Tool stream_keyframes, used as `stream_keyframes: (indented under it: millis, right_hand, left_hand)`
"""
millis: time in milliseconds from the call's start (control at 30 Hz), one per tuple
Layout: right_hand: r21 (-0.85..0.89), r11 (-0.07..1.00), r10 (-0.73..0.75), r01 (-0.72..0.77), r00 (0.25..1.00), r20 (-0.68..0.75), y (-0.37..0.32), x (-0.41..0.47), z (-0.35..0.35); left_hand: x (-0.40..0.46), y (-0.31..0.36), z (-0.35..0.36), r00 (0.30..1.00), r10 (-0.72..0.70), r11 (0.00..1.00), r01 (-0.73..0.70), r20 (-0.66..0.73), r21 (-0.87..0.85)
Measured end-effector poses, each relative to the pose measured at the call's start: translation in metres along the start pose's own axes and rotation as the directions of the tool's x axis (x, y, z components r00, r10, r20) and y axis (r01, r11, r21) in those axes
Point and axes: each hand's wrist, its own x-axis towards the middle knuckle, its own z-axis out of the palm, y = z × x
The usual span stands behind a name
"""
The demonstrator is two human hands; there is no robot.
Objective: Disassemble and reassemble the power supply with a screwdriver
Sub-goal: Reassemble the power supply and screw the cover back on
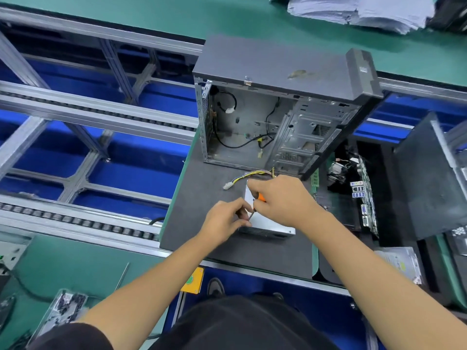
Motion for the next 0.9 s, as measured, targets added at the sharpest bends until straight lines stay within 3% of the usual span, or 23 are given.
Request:
stream_keyframes:
  millis: [200,667,900]
  right_hand:
    - [-0.046,0.998,-0.03,0.032,0.998,0.054,-0.007,0.002,0.012]
    - [-0.127,0.989,-0.053,0.072,0.988,0.144,-0.014,0.012,0.014]
    - [-0.127,0.991,-0.013,0.03,0.991,0.13,-0.015,0.014,0.015]
  left_hand:
    - [-0.012,-0.011,0.006,0.997,0.027,0.987,-0.014,-0.076,0.162]
    - [-0.013,-0.014,0.009,0.989,0.072,0.975,-0.043,-0.127,0.22]
    - [-0.015,-0.019,0.011,0.996,0.0,0.986,0.015,-0.094,0.167]
